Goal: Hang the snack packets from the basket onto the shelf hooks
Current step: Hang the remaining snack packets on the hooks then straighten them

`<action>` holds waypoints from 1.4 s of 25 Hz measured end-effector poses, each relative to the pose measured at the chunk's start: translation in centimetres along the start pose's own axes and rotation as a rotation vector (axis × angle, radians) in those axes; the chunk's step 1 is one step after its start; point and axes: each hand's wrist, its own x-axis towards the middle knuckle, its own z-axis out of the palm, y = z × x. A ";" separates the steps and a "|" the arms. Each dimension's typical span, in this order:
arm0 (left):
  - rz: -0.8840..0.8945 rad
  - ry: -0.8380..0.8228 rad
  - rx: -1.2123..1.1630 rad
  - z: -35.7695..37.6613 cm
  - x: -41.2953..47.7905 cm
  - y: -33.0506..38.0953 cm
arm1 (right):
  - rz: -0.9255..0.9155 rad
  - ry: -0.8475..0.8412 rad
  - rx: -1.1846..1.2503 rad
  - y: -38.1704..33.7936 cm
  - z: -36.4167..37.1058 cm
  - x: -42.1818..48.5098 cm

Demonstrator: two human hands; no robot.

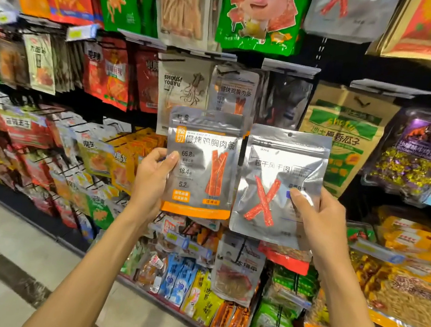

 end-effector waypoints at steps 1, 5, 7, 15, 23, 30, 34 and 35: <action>0.006 -0.008 -0.006 0.2 1.0 0.2 | -0.012 0.011 -0.008 -0.3 0.2 0.5; 0.014 -0.001 -0.042 1.2 5.4 1.2 | -0.024 0.074 -0.031 -1.7 1.2 2.4; 0.015 0.019 -0.049 1.7 7.5 1.9 | -0.031 0.091 -0.049 -2.3 1.5 3.4; -0.018 -0.036 -0.063 2.1 14.1 3.1 | -0.013 0.185 -0.096 -3.4 3.6 6.2; -0.075 -0.096 -0.034 2.0 17.7 2.8 | -0.026 0.251 -0.127 -4.0 5.6 7.3; -0.097 -0.125 0.022 1.4 19.0 2.0 | -0.016 0.270 -0.086 -4.3 6.4 8.0; -0.095 -0.144 0.016 1.6 18.9 1.8 | -0.010 0.283 -0.096 -4.2 6.2 8.2; -0.094 -0.141 0.020 1.6 19.0 1.8 | -0.006 0.287 -0.098 -4.2 6.2 8.4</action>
